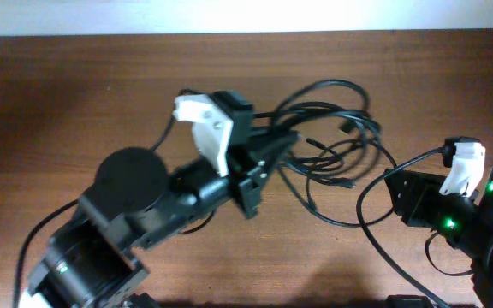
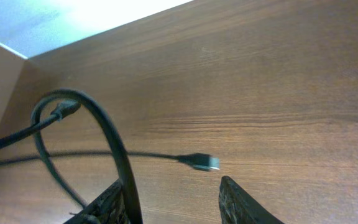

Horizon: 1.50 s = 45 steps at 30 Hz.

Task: Untangle cables

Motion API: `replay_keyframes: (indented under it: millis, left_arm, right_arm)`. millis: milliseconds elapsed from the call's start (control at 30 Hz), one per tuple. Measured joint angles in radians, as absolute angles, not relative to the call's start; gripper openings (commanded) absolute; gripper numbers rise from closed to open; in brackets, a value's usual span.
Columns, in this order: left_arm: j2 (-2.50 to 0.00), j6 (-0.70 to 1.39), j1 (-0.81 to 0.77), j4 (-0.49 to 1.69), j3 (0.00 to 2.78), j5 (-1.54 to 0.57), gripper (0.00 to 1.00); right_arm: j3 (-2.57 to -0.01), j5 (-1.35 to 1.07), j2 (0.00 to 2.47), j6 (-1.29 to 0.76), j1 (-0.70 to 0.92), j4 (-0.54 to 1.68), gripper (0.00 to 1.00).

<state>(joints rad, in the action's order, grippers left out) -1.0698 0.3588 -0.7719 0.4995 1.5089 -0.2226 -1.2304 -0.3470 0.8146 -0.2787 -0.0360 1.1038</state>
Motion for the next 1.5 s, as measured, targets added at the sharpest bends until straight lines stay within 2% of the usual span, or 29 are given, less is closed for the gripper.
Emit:
replay_keyframes:
  millis: [100,233,400,500,700,833,1033,1267,1333,1500]
  left_arm:
    - [-1.004,0.413,-0.772,0.611,1.509,-0.010,0.00]
    - [-0.977,0.463,-0.772,0.668,1.509,0.142,0.00]
    - [-0.976,0.502,-0.772,0.698,1.509,0.204,0.00]
    - [-0.977,0.510,-0.772,0.760,1.509,0.201,0.00]
    - [-1.047,0.501,-0.772,0.797,1.509,0.080,0.00]
    - [-1.153,0.490,-0.772,0.798,1.509,-0.044,0.00]
    - [-1.264,0.490,-0.772,0.757,1.509,-0.186,0.00]
    - [-1.271,0.490,-0.772,0.735,1.509,-0.302,0.00]
    - [-1.271,0.487,-0.772,0.747,1.509,-0.316,0.00]
    - [-1.271,0.472,-0.772,0.772,1.509,-0.343,0.00]
  right_arm:
    - [-1.230,-0.303,0.815,-0.322,-0.036,1.107,0.44]
    - [-1.230,-0.266,0.815,-0.358,-0.036,1.109,0.44]
    - [-1.230,-0.274,0.815,-0.375,-0.036,1.104,0.44]
    - [-1.230,-0.432,0.815,-0.289,-0.037,1.030,0.44]
    - [-1.230,-0.846,0.815,-0.145,-0.037,0.887,0.45]
    - [-1.229,-0.964,0.815,-0.122,-0.037,0.873,0.44]
    - [-1.229,-0.994,0.815,-0.119,-0.037,0.872,0.45]
    - [-1.229,-0.955,0.815,-0.119,-0.037,0.870,0.45]
    - [-1.229,-0.913,0.815,-0.119,-0.037,0.870,0.54]
    - [-1.229,-0.828,0.815,-0.109,-0.037,0.870,0.57]
